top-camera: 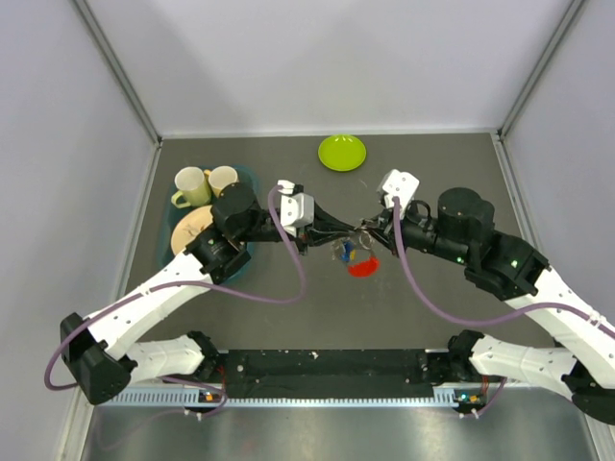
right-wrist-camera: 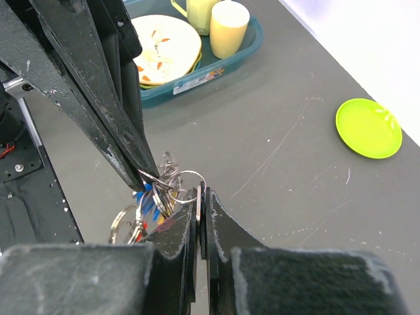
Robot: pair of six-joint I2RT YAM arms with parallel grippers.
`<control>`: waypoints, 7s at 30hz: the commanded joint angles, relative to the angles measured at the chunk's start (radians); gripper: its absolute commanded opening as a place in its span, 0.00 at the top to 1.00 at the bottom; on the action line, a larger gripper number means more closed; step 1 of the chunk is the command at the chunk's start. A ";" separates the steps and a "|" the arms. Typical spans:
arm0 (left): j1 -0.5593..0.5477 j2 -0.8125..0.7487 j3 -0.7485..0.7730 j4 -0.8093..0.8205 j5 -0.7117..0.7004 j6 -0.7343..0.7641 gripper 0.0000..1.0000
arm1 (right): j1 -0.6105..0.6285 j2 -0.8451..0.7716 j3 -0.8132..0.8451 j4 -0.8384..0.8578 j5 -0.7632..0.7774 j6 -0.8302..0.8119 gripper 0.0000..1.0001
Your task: Remove the keys from the keyring
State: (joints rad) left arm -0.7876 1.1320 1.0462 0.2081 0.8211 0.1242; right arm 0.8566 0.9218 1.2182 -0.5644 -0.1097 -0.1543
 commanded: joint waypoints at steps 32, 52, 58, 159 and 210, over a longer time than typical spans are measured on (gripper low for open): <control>0.094 0.057 0.160 0.146 0.089 -0.255 1.00 | -0.014 0.031 0.122 0.285 -0.034 -0.303 1.00; 0.097 0.049 0.158 0.293 0.095 -0.414 1.00 | -0.014 0.035 0.113 0.294 -0.015 -0.309 1.00; 0.103 0.029 0.143 0.358 0.053 -0.465 1.00 | -0.014 0.012 0.047 0.313 -0.021 -0.271 1.00; 0.151 0.305 -0.031 1.301 -0.014 -1.396 1.00 | -0.140 -0.024 0.084 0.261 -0.188 0.412 0.73; 0.149 0.308 -0.023 1.355 -0.005 -1.407 1.00 | -0.165 -0.047 -0.031 0.259 -0.338 0.427 0.79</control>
State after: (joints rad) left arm -0.6392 1.4506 0.9779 1.2793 0.8566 -1.2625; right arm 0.6971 0.8875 1.2091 -0.2932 -0.4068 0.2855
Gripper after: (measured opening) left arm 0.010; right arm 0.222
